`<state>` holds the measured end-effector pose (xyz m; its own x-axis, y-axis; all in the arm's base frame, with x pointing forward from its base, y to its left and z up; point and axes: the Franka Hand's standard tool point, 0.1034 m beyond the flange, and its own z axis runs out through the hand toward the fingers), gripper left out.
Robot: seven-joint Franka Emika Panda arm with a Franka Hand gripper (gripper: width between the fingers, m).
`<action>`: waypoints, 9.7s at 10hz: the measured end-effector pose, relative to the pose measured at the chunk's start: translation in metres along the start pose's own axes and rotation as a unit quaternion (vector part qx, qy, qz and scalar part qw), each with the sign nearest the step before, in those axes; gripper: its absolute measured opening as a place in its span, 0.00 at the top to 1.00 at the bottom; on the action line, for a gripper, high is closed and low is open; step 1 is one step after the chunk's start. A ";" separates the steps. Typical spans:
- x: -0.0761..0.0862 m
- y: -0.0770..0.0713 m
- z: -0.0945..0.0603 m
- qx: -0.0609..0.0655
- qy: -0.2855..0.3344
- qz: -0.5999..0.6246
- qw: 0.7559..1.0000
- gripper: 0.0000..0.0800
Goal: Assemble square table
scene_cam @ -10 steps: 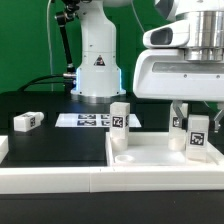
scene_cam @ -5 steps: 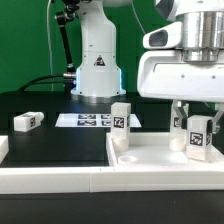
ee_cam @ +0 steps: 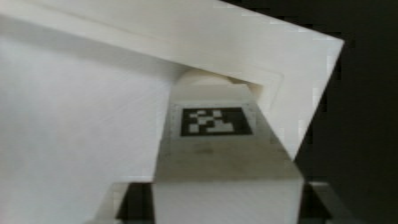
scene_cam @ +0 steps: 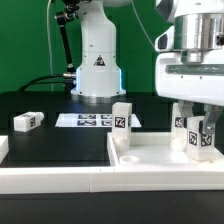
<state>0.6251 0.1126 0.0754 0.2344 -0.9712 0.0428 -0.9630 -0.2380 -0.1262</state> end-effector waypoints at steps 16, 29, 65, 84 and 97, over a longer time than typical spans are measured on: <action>0.001 0.000 -0.002 -0.011 -0.023 0.049 0.998 0.19; -0.012 -0.011 -0.008 -0.006 -0.004 -0.333 0.943 0.19; -0.014 -0.006 -0.005 0.007 -0.013 0.047 0.999 0.19; -0.001 -0.004 -0.005 -0.015 0.018 -0.547 0.837 0.19; -0.003 -0.002 -0.005 0.026 0.022 -0.194 0.980 0.64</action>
Offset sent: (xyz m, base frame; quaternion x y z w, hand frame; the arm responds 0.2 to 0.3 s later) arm -0.0100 -0.0022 -0.0006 -0.0391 -0.0350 0.3058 0.9507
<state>0.6253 0.1162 0.0808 0.5753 -0.8059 0.1395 -0.7937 -0.5913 -0.1427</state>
